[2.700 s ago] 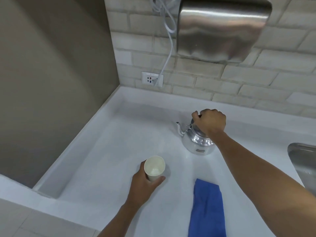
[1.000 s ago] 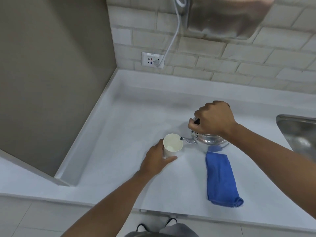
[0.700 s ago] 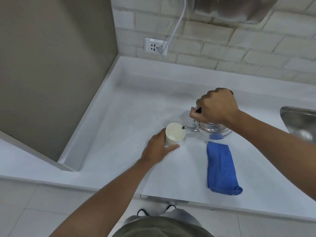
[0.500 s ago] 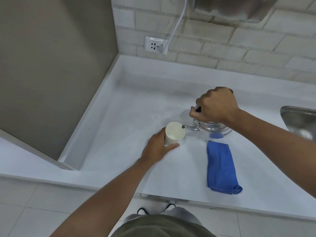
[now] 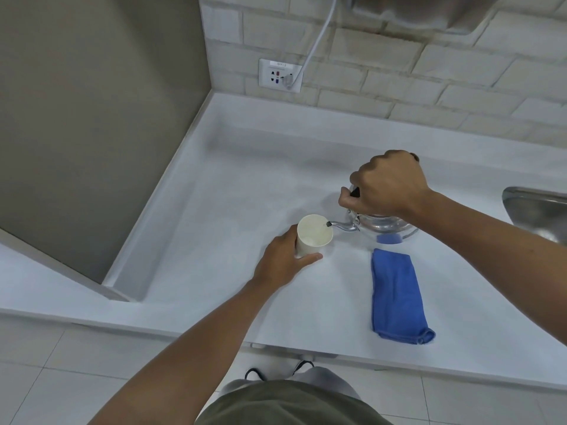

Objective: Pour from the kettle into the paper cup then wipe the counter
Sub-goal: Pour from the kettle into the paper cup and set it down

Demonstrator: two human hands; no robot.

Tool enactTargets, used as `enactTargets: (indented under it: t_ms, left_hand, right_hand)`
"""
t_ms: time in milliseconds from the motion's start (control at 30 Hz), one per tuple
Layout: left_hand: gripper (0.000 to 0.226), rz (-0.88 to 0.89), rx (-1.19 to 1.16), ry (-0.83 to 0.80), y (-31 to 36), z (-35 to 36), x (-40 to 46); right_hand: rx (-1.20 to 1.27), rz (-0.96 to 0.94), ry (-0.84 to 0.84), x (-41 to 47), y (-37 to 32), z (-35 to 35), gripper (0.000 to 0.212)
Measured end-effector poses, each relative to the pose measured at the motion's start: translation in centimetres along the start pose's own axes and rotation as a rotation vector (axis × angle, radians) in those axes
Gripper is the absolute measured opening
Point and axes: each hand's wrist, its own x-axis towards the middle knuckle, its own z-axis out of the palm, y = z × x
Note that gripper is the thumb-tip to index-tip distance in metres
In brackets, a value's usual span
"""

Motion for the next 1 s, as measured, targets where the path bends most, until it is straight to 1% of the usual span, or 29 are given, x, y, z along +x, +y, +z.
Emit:
enactTargets:
  t_ms: [467,1000]
  left_hand:
    - [0.074,-0.002,-0.02,0.005,-0.05,-0.06,-0.2]
    - [0.07,0.005,-0.037,0.005,-0.21,-0.01,-0.18]
  right_hand:
    - [-0.019,-0.006,-0.019,0.27,-0.35,-0.39,0.046]
    - [-0.011,-0.016,-0.033,0.26,-0.23,-0.36,0.047]
